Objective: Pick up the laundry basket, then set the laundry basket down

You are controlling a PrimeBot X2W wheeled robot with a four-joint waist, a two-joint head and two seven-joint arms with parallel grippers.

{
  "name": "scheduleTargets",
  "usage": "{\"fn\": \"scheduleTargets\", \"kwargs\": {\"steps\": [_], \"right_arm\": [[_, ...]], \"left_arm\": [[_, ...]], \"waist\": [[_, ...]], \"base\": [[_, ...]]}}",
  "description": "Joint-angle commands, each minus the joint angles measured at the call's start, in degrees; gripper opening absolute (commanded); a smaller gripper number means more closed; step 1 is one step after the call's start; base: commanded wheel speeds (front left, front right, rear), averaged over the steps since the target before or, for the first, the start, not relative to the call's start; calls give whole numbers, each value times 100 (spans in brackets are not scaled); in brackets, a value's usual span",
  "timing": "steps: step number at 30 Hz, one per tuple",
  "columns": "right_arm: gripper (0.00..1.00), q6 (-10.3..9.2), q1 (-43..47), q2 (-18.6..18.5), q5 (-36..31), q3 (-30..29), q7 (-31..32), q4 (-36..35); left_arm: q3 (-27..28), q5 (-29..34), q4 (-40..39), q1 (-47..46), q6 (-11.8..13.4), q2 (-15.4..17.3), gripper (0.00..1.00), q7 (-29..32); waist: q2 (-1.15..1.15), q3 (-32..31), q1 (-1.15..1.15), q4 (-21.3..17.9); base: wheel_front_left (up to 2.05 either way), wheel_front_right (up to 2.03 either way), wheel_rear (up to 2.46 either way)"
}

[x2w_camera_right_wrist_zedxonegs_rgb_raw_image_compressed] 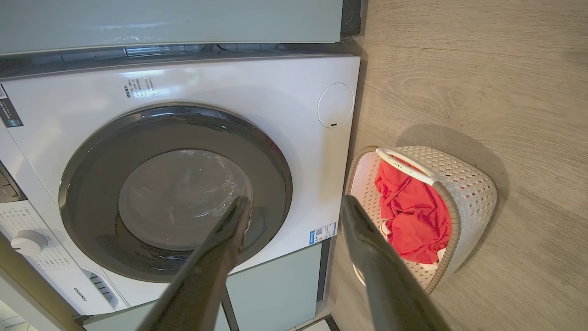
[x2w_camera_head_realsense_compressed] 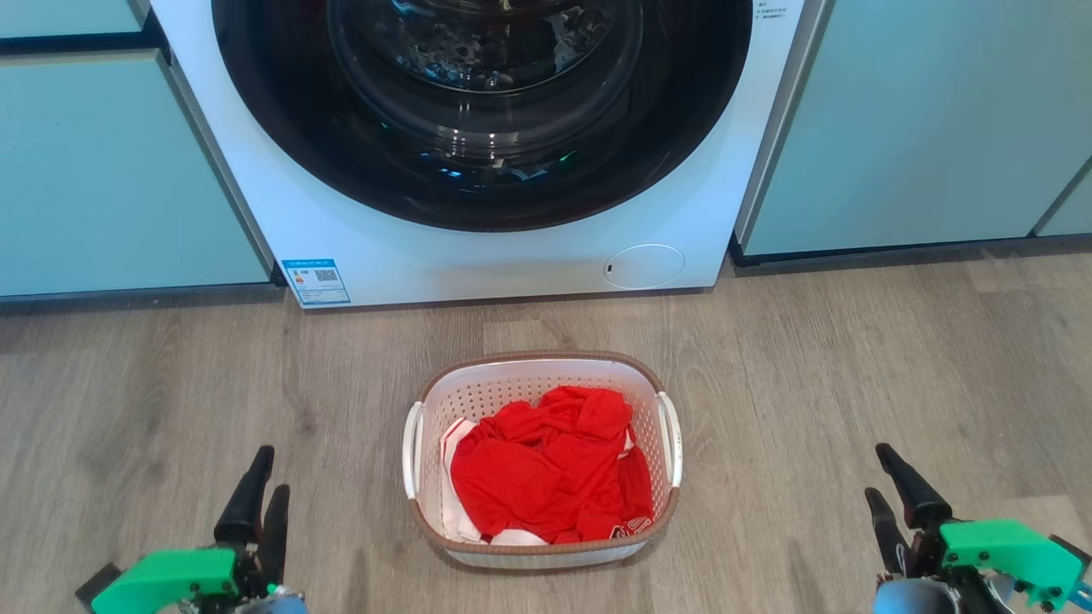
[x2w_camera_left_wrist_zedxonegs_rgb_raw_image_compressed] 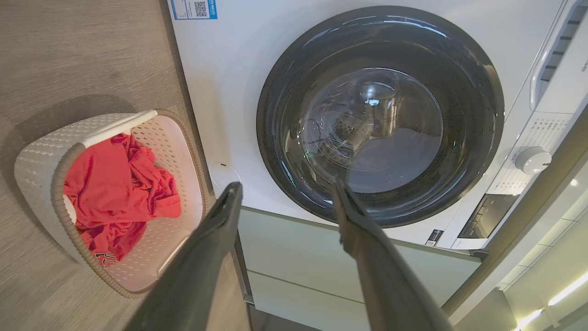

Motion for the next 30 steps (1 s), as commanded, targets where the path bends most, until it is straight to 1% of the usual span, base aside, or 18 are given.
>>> {"fn": "scheduleTargets", "kwargs": {"steps": [1, 8, 17, 24, 30], "right_arm": [[100, 1, -217, -37, -43, 39, -54, -204], [100, 2, -228, -42, -292, 103, -172, -274], [100, 3, -254, -49, -983, 163, -323, -429], [100, 4, -271, -54, -1574, 263, -440, -619], [100, 4, -281, -59, -2081, 368, -540, -760]], "left_arm": [[-29, 80, -241, -283, -2, 46, 100, -51], [-31, 319, -377, -277, -5, 51, 100, -169], [-87, 902, -670, -294, 47, 58, 100, -321], [-222, 1615, -929, -318, 145, 63, 100, -439], [-392, 2417, -1100, -341, 280, 68, 100, -539]], "waist": [[0, 1, 0, 1], [0, 5, 0, 2], [0, 13, 0, 0], [0, 19, 0, -4], [0, 24, 0, -8]], "base": [[0, 0, 0], [0, 0, 0], [0, 0, 0], [0, 0, 0], [0, 0, 0]]}}
